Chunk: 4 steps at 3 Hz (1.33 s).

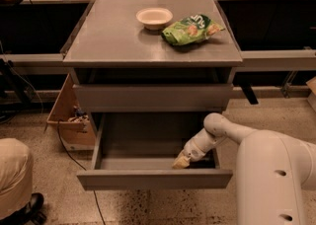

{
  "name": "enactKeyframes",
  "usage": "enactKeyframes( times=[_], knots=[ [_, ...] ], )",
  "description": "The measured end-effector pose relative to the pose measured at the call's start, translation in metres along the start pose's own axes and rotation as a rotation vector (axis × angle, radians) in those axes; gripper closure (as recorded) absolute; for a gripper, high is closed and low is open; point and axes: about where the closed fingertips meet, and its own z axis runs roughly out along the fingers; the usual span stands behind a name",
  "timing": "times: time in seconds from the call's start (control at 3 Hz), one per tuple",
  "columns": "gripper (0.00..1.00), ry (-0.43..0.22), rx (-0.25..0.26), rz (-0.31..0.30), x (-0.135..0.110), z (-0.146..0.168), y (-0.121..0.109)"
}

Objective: Open middle drawer

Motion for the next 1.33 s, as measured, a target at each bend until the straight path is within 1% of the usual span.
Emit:
enactKeyframes(
  times=[0.33,0.67,1.0,1.33],
  knots=[
    [1.00,-0.021,-0.070,0.052,0.015,0.021,0.024],
    [1.00,-0.083,-0.137,0.066,0.013,0.026,0.053],
    [1.00,-0.143,-0.189,0.060,0.002,0.027,0.074],
    [1.00,-0.147,-0.231,0.068,0.004,0.028,0.089]
  ],
)
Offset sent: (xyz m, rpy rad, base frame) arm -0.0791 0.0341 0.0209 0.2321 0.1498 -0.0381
